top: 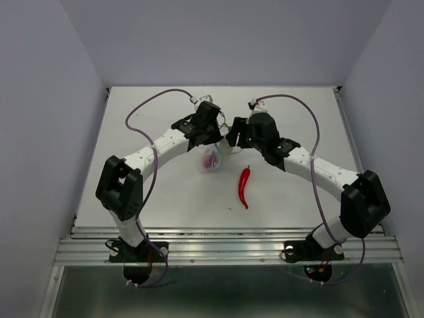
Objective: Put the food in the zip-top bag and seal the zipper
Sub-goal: Place the food into the zip-top bag
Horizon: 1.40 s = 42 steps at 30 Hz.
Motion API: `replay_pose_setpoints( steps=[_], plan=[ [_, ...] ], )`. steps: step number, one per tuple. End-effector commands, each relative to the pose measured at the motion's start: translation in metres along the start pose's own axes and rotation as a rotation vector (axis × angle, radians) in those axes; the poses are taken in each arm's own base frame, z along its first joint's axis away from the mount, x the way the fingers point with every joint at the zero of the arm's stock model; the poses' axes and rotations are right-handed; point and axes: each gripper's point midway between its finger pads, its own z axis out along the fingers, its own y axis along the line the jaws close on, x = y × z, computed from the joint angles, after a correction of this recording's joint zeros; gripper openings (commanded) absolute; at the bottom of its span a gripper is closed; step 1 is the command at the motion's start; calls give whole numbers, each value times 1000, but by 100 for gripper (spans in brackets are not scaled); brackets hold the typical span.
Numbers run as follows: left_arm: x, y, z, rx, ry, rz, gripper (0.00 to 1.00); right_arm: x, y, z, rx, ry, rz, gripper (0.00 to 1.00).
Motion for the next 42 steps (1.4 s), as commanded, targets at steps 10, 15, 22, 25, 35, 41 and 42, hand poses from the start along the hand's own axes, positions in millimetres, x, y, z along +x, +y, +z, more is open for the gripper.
replay_pose_setpoints(
  steps=[10,15,22,25,35,41,42],
  plan=[
    [-11,-17,-16,80,-23,-27,0,-15,11,27,2,-51,40,54],
    [-12,-16,-19,79,-35,-23,0,-13,9,34,14,-63,50,41],
    [-10,-14,-16,69,-27,-12,0,-15,27,29,-106,-84,35,54],
    [-9,-14,-17,70,-26,-12,0,-11,30,31,-121,-64,28,63],
    [-12,-13,-24,80,-45,-3,0,1,10,48,-14,-30,4,67],
    [-11,-13,-26,85,-49,3,0,-1,1,50,40,-41,-2,56],
    [-12,-13,-25,84,-52,3,0,1,0,50,37,-37,-4,50]
  ],
)
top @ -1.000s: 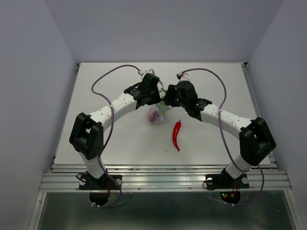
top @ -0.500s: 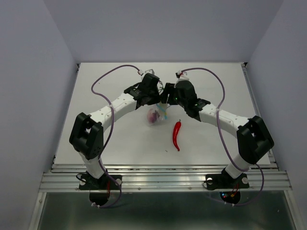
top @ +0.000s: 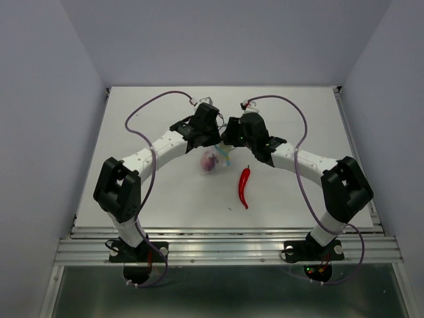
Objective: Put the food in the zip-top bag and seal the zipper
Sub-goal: Place the food into the zip-top bag
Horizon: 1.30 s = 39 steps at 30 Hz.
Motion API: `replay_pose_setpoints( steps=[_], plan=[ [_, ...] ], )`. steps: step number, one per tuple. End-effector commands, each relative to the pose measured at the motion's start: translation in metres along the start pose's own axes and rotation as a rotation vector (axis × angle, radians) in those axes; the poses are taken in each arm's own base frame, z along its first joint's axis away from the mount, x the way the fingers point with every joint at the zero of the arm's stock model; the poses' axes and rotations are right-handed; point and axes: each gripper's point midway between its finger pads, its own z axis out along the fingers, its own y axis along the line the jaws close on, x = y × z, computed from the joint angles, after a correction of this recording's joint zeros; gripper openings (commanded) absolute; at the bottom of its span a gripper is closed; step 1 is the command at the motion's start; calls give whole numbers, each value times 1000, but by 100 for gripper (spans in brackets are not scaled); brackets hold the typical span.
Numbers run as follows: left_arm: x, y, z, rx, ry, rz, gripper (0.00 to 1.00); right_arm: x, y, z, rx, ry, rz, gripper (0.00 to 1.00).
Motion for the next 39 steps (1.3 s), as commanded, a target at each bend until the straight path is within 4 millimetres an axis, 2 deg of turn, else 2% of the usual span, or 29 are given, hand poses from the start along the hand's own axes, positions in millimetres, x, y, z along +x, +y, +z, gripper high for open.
replay_pose_setpoints(
  steps=[1,4,6,8,10,14,20,22,23,24,25,26,29,31,33,37,39],
  plan=[
    [-20,-14,-21,60,-74,6,0,-20,11,0,-17,-50,-17,35],
    [-21,-12,-18,44,-77,8,0,-18,24,-4,-96,-38,-28,19],
    [-24,-6,-19,3,-84,6,0,-13,36,-10,-169,-5,-40,15],
    [-30,10,-19,-96,-112,-1,0,-4,45,-19,-241,34,-69,11],
    [-34,16,-20,-132,-134,-10,0,6,44,-25,-262,63,-88,8],
    [-40,14,-23,-133,-151,-13,0,29,46,-32,-318,133,-164,4],
    [-49,13,-27,-149,-179,-16,0,64,73,-45,-472,236,-252,3],
    [-52,15,-30,-161,-188,-18,0,72,76,-45,-485,268,-268,3],
    [-52,14,-30,-158,-185,-16,0,74,71,-41,-457,282,-267,3],
    [-52,14,-32,-155,-186,-18,0,73,70,-37,-442,278,-266,4],
    [-52,12,-33,-146,-185,-15,0,75,60,-29,-372,288,-261,4],
    [-51,14,-34,-147,-184,-14,0,76,60,-27,-366,297,-249,4],
    [-49,15,-37,-140,-185,-14,0,76,31,-8,-157,317,-228,8],
    [-49,14,-41,-131,-190,-10,0,76,24,3,-90,331,-222,12],
    [-49,16,-43,-125,-194,-9,0,75,6,9,32,321,-184,16],
    [-44,11,-47,-72,-181,16,0,65,-1,14,117,278,-132,26],
    [-42,10,-48,-57,-180,28,0,60,0,14,132,266,-107,43]
  ],
)
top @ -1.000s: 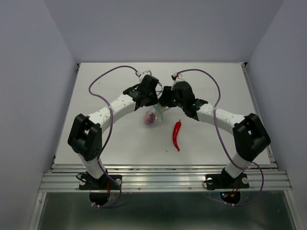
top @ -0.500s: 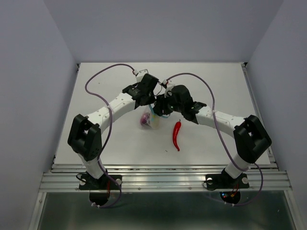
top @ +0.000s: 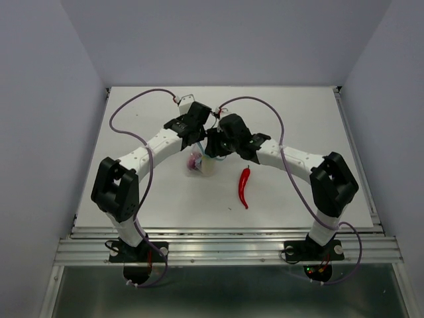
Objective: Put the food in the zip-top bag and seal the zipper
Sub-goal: Place the food into the zip-top bag
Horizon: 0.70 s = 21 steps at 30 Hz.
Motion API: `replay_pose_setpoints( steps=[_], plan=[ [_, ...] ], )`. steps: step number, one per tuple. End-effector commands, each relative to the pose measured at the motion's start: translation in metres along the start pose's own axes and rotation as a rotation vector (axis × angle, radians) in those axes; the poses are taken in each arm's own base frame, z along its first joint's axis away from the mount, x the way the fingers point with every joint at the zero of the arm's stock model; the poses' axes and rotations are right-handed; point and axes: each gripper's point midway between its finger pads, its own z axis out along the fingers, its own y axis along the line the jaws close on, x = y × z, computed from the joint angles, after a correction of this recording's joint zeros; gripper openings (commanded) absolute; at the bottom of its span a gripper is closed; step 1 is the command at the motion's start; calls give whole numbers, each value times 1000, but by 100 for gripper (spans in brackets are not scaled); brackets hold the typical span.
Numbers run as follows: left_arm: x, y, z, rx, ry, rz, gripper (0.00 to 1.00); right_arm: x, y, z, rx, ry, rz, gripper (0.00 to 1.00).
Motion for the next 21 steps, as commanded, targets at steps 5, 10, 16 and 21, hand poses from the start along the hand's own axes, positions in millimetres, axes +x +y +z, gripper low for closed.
replay_pose_setpoints(
  steps=[5,10,16,21],
  plan=[
    [-9,-44,-64,275,-23,28,0,2,-59,4,304,1,123,71],
    [-8,-50,-77,363,-38,42,0,0,-66,3,359,-1,140,75],
    [0,-49,-70,358,-21,51,0,-16,-34,-2,189,-11,98,91],
    [3,-48,-61,324,-9,40,0,-43,-11,-32,80,-77,50,100]
  ],
)
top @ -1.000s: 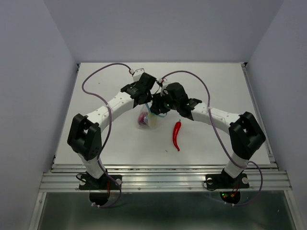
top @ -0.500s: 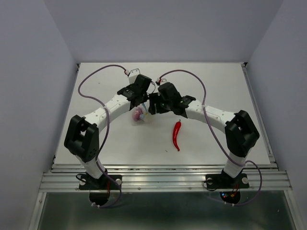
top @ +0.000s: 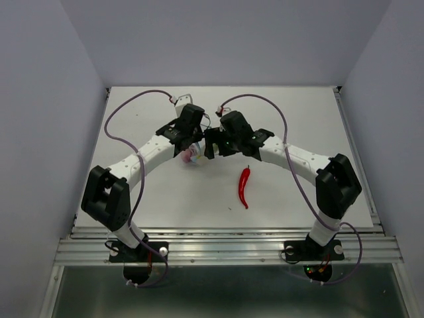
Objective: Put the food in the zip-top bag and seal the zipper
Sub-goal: Place the food into the zip-top bag
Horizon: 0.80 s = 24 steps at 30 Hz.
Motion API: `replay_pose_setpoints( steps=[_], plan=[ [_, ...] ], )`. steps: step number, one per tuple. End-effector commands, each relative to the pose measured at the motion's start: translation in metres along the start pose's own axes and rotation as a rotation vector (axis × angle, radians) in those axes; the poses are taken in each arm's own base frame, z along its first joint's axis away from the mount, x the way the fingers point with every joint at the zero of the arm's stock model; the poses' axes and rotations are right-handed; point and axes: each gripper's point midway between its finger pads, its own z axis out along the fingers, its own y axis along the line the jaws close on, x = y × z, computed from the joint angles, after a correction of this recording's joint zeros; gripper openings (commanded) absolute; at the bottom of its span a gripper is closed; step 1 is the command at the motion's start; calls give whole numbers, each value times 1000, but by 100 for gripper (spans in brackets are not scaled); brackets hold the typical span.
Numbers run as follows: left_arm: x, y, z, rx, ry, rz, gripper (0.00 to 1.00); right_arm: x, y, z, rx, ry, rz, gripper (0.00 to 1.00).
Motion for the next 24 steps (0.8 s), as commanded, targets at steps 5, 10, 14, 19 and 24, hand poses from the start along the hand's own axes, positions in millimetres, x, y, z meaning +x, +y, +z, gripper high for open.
replay_pose_setpoints(
  steps=[5,10,14,19,24],
  plan=[
    [6,-57,-41,218,55,18,0,-52,-22,-44,74,-222,66,100],
    [4,-59,-43,222,53,7,0,-40,-64,-63,150,-239,186,100],
    [6,-60,-41,227,61,8,0,-35,-82,-69,187,-244,222,100],
    [10,-62,-37,231,78,11,0,-44,-73,-78,126,-258,201,100],
    [16,-61,-31,222,91,13,0,-45,-66,-83,92,-260,181,100]
  ],
)
